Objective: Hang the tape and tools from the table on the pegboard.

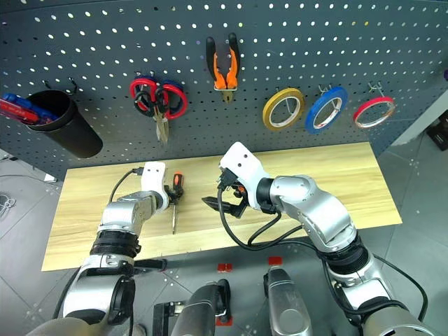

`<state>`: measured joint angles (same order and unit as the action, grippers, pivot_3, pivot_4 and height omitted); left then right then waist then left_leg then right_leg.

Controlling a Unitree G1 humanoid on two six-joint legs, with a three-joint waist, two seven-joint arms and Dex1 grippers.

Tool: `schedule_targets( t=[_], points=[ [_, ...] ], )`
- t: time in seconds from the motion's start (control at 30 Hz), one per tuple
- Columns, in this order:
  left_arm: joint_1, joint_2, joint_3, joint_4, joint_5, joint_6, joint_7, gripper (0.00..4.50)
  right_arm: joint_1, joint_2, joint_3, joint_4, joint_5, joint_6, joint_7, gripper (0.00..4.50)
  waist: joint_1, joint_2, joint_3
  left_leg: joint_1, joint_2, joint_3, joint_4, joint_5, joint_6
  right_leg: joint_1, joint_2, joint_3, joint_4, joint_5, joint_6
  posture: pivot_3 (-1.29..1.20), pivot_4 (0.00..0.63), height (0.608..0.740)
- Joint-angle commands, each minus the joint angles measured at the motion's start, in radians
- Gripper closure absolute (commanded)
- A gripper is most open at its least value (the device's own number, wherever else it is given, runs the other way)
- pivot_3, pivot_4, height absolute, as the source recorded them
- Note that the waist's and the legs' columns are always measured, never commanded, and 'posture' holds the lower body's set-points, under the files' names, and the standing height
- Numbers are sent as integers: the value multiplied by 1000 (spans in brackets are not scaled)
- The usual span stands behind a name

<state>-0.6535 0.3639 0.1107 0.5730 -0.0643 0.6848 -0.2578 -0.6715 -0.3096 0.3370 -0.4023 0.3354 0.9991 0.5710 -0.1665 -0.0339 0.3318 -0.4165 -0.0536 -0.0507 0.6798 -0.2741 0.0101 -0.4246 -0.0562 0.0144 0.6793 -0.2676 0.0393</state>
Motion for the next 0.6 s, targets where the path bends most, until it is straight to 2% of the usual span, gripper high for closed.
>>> schedule_targets(
  t=[0.03,0.1,0.13,0.27,0.33,0.37,0.47,0.6],
  points=[
    [13,33,-37,13,23,-59,-47,3050,-17,-2,-5,-46,21,0,15,0,0,0,0,0,0,0,0,0,0,0,0,0,0,0,0,-338,363,740],
    [49,53,-42,-35,20,-60,-68,3726,-19,-4,-12,-42,28,1,21,0,-1,0,0,0,0,0,0,0,0,0,0,0,0,0,0,-336,358,740],
    [73,62,-43,-64,18,-49,-77,3809,-19,-5,-15,-40,30,1,23,0,-3,0,0,0,0,0,0,0,0,0,0,0,0,0,0,-334,354,740],
    [177,84,-22,-218,-5,8,-92,3809,-17,-13,-13,-31,23,-18,31,0,-6,0,0,0,0,0,-1,1,-2,-1,0,0,0,0,0,-332,341,740],
    [272,78,21,-400,-31,45,-72,3809,-13,-24,-8,-36,12,-61,42,0,-7,0,0,0,0,0,-1,1,-2,-1,0,1,-1,0,0,-333,324,740],
    [349,75,36,-542,-24,23,-51,3809,-7,-28,-12,-43,2,-114,49,0,-7,0,0,-1,0,1,-2,1,-2,-1,-1,1,-1,0,0,-327,317,740],
    [480,66,48,-787,3,-45,-8,3809,10,-31,-24,-52,-15,-246,67,0,-3,-1,-1,-2,0,1,-2,1,-4,-2,-1,1,-2,0,0,-312,304,740],
    [603,23,103,-1113,44,-142,87,3809,13,-23,-77,-100,92,-331,167,0,13,-1,-1,-4,1,0,-2,1,-3,-2,-1,0,-3,0,0,-295,292,740]
  ],
)
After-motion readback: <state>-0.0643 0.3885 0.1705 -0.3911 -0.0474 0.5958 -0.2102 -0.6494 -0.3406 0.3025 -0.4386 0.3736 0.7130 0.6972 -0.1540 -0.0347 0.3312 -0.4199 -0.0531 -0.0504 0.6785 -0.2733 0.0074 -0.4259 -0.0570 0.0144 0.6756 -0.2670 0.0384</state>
